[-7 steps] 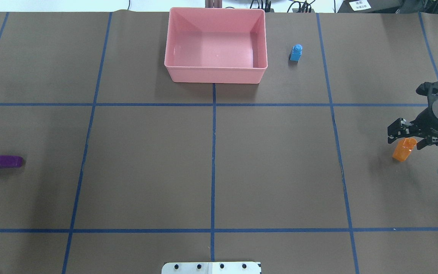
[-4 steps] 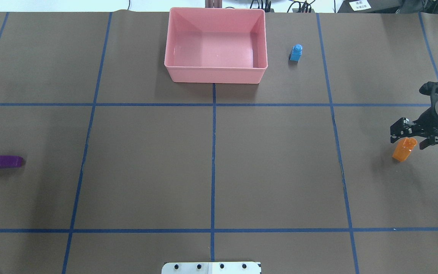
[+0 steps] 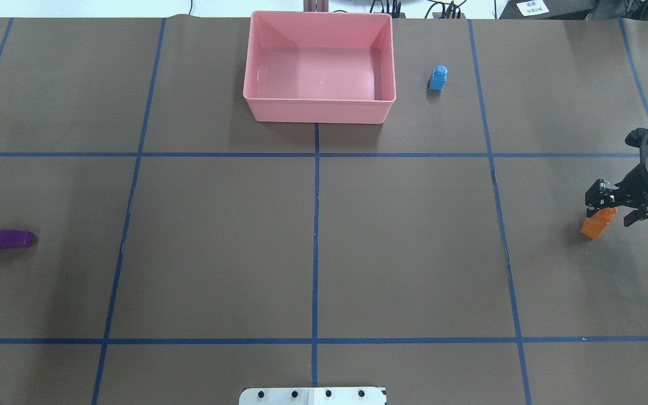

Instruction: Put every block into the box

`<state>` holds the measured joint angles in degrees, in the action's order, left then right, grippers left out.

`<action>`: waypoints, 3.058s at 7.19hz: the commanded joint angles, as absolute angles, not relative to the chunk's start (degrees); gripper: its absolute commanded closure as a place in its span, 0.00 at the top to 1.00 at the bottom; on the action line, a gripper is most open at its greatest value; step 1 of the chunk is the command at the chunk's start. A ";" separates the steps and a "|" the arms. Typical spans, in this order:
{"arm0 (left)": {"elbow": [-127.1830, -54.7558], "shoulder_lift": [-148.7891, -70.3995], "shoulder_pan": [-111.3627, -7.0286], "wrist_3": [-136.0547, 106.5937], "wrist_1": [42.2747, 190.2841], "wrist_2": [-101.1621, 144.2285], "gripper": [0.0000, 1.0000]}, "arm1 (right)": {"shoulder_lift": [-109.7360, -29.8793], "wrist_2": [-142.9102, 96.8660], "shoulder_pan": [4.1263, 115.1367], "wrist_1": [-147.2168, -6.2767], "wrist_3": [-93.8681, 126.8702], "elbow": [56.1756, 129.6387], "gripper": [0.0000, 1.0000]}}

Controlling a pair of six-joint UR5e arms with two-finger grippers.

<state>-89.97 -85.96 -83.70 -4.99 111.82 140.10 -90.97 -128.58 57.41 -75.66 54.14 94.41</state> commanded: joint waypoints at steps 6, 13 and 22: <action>-93.07 -87.10 -71.84 -22.55 114.17 139.66 1.00 | -78.02 -131.13 58.80 -78.55 59.74 98.10 0.00; -97.64 -80.15 -63.28 15.17 126.56 130.61 0.97 | -30.45 -128.95 56.79 -81.70 70.89 60.36 0.00; -92.02 -81.66 -55.63 23.12 126.12 129.55 0.45 | -25.14 -118.21 52.19 -67.41 79.19 47.55 1.00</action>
